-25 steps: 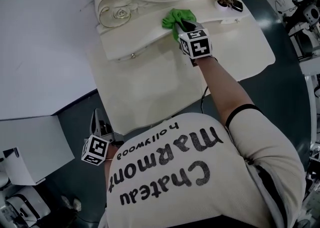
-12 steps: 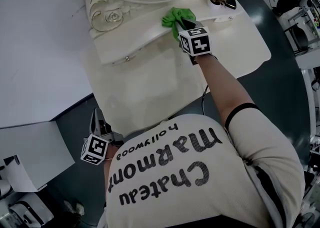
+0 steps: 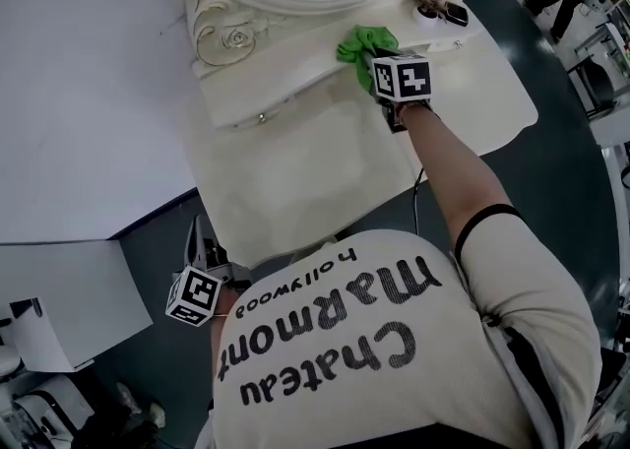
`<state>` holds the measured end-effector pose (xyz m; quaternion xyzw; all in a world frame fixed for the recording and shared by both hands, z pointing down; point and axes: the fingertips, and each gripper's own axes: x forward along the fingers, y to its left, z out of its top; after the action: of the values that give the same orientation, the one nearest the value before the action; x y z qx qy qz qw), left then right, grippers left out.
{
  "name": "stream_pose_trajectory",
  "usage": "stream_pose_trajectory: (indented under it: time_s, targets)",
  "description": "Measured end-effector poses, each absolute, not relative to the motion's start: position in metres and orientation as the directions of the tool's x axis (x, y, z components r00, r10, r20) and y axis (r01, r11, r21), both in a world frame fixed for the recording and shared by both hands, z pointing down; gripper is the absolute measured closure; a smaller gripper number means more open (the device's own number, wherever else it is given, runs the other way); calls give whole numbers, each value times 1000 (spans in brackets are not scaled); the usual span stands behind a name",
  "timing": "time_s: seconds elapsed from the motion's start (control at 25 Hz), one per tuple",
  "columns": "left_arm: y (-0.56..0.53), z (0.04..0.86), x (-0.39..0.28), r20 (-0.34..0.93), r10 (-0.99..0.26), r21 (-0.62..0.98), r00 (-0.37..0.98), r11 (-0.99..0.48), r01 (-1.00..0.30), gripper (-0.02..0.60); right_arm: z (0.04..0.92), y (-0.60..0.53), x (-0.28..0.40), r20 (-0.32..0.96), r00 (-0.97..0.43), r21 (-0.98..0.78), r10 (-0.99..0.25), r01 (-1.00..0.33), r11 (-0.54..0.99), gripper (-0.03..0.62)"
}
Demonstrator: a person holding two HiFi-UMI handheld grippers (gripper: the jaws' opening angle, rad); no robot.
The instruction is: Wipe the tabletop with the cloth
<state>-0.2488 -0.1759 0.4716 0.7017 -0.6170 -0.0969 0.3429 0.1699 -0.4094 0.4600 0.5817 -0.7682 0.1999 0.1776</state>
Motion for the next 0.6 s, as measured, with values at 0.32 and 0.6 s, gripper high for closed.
stream_pose_trajectory:
  time_s: [0.32,0.6]
  targets:
    - [-170,454,-238,255,-938,589,236,-42,-807,574,480,-349,165,505,-332,-252,-797,-939,232,523]
    - [-162,449,-209,244,-927,572,285,-100,-814,574,486,-288,126,468,-465,-403,-752,-869,287,522]
